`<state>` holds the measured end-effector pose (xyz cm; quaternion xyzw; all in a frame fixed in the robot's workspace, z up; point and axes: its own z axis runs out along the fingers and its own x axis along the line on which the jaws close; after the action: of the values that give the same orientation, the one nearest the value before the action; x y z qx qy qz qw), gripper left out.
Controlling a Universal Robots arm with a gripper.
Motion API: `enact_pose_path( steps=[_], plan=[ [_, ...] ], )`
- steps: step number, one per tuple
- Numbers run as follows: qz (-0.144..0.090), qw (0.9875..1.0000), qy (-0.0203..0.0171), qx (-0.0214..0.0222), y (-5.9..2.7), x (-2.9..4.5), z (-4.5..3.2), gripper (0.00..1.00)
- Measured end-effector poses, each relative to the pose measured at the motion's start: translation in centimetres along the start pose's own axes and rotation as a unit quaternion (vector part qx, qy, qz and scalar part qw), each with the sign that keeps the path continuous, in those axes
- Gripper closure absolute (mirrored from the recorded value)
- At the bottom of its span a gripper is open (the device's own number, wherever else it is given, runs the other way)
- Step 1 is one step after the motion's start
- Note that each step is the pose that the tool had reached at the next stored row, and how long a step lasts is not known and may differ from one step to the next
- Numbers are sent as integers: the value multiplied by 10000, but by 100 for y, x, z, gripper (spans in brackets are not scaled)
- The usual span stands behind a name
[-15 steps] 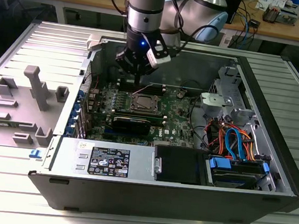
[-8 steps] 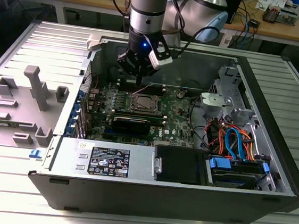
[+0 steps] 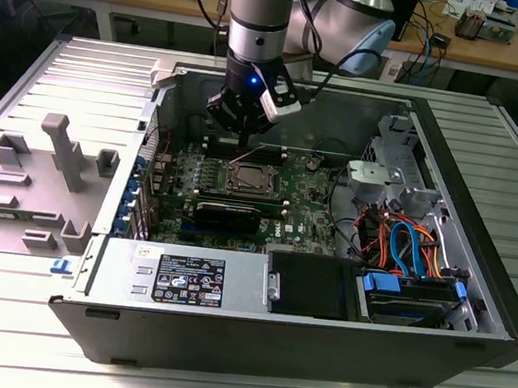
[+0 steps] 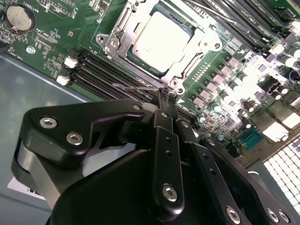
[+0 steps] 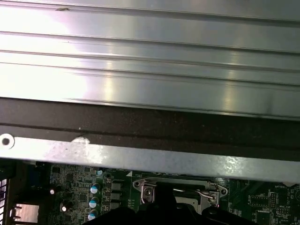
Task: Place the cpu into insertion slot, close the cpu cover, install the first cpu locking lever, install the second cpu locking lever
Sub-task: 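Install the first cpu locking lever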
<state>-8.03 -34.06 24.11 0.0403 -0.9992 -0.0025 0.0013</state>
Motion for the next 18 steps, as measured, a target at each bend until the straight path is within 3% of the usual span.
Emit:
enact_pose_path(
  steps=[12, 18],
  plan=[
    [268, 9996, -16, 1, 32, -40, 52, 89],
    [270, 9996, -16, -1, 47, -59, 79, 89]
  ],
)
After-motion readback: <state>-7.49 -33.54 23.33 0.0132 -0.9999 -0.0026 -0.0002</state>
